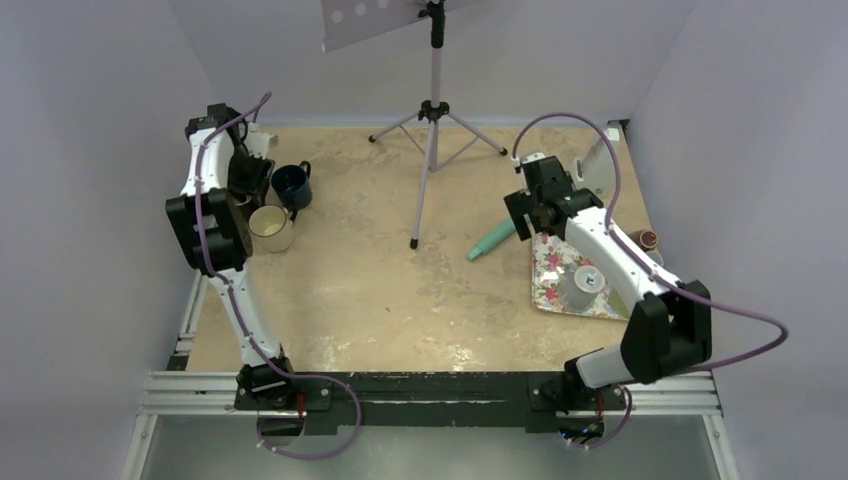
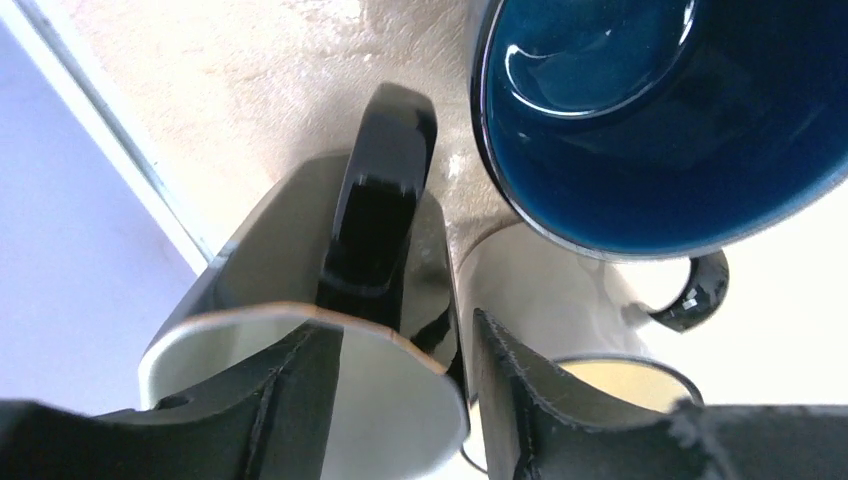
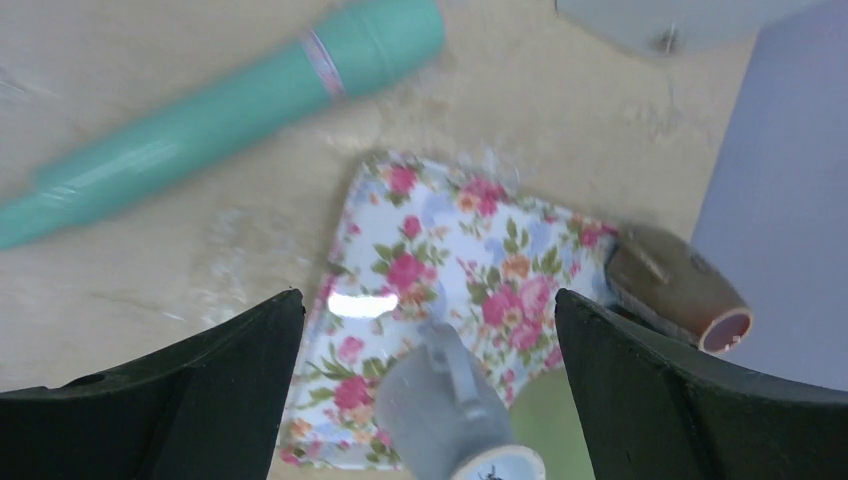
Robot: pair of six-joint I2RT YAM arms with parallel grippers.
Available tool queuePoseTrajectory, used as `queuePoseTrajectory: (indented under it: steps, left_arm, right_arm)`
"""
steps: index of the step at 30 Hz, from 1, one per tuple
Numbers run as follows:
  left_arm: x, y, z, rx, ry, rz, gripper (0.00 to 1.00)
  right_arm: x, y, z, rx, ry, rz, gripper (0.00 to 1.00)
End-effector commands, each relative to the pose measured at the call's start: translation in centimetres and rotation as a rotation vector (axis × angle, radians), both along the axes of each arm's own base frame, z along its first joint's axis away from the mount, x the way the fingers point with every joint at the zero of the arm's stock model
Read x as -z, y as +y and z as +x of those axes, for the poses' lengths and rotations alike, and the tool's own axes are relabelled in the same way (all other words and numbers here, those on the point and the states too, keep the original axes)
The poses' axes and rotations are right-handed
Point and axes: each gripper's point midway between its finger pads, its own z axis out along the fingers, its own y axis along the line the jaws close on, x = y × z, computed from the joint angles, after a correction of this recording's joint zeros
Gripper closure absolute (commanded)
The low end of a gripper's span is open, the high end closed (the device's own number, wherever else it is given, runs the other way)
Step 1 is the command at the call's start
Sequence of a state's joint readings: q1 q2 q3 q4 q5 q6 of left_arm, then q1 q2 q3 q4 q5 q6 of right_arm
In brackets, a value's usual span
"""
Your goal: Turn the mug right side up
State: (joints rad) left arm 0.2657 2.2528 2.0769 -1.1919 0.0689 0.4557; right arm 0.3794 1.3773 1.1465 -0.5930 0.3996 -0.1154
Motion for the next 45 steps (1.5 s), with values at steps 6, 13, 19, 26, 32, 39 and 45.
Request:
queuePoseTrajectory:
  steps: [6, 13, 19, 26, 32, 39, 45]
  left_arm:
    - [-10.0, 0.0, -1.8, -0.033, -0.208, 0.065, 0.38]
    - [-11.7, -2.4, -4.5, 0.01, -0.264, -0.002, 0.37]
    - [-11.7, -2.2, -6.2, 0.037, -0.272, 0.024, 0.36]
    - [-12.5, -1.9, -6.6, 0.041, -0.297, 0.043, 0.36]
    - [-13.3, -2.1, -6.5, 0.04, -0.316, 0.031, 0.36]
    - [-13.8, -2.1, -6.6, 0.046, -0.324, 0.042, 0.36]
    - [-14.6, -2.2, -7.0, 0.049, -0.344, 0.048, 0.36]
  right_arm:
    - [7.5, -7.6, -4.8, 0.052, 0.487, -0.154, 0.03]
    - [11.0, -8.8, -3.4, 0.048, 0.602, -0.042, 0.15]
    - [13.7, -8.2, -5.0, 0.02, 0.718, 0.019, 0.33]
    - [13.6, -8.3, -6.3, 0.004, 0.712, 0.031, 0.39]
    - [13.6, -9.0, -7.1, 0.014, 0.721, -0.001, 0.36]
    - [14.0, -8.6, -7.2, -0.003, 0.729, 0.046, 0.63]
    - [12.8, -9.0, -6.6, -0.009, 0.709, 0.022, 1.0]
